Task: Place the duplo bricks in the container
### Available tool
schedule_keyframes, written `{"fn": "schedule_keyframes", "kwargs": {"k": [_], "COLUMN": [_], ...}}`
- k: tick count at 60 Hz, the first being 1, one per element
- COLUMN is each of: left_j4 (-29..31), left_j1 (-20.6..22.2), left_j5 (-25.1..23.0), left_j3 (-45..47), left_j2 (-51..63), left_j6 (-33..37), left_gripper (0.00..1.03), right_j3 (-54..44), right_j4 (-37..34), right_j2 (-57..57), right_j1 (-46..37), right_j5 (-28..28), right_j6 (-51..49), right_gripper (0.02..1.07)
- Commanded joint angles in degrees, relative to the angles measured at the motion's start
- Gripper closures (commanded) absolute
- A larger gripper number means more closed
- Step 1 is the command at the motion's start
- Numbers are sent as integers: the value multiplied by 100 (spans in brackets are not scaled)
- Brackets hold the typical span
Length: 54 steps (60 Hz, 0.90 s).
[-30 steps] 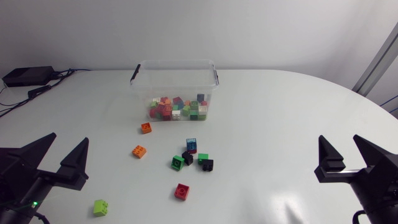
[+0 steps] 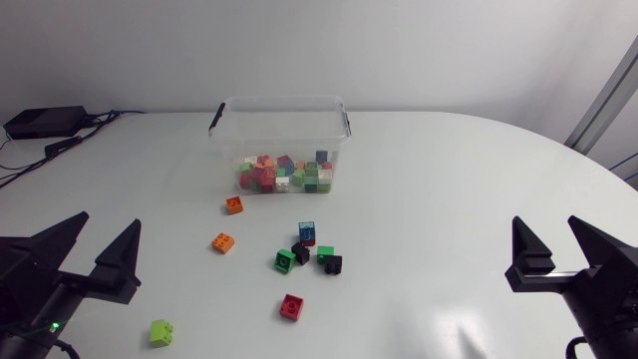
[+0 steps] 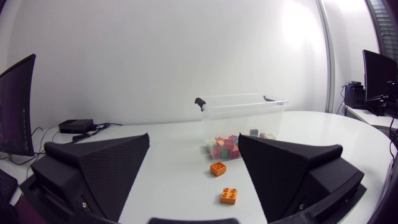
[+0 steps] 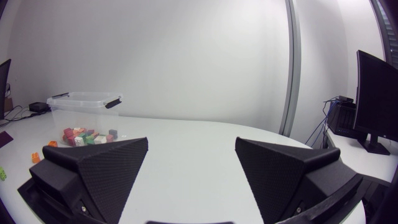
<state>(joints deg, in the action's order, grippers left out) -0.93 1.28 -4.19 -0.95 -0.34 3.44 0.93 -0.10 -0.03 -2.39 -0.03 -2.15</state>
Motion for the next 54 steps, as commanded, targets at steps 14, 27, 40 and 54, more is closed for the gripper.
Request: {"fn": "schedule_keyframes", "kwargs": {"k": [14, 27, 40, 54], "left_j4": [313, 778, 1789, 2967], "left_j1": [162, 646, 927, 1103], "left_j5": [-3, -3, 41, 49], "left_j3": [-1294, -2322, -3210, -3781], "left_j2": [684, 2609, 4376, 5879], "left_j6": [-98, 104, 754, 2934], "left_gripper": [8, 10, 15, 15], "right_j3": [522, 1234, 1911, 2728], "right_j4": [221, 449, -148, -1265], "right_j2": [390, 2201, 3352, 4556], "right_j1": [160, 222, 380, 406], "right_j5": [-190, -304, -331, -797], "right_j6": [-66, -57, -66, -233], "right_gripper": [6, 7, 7, 7]}}
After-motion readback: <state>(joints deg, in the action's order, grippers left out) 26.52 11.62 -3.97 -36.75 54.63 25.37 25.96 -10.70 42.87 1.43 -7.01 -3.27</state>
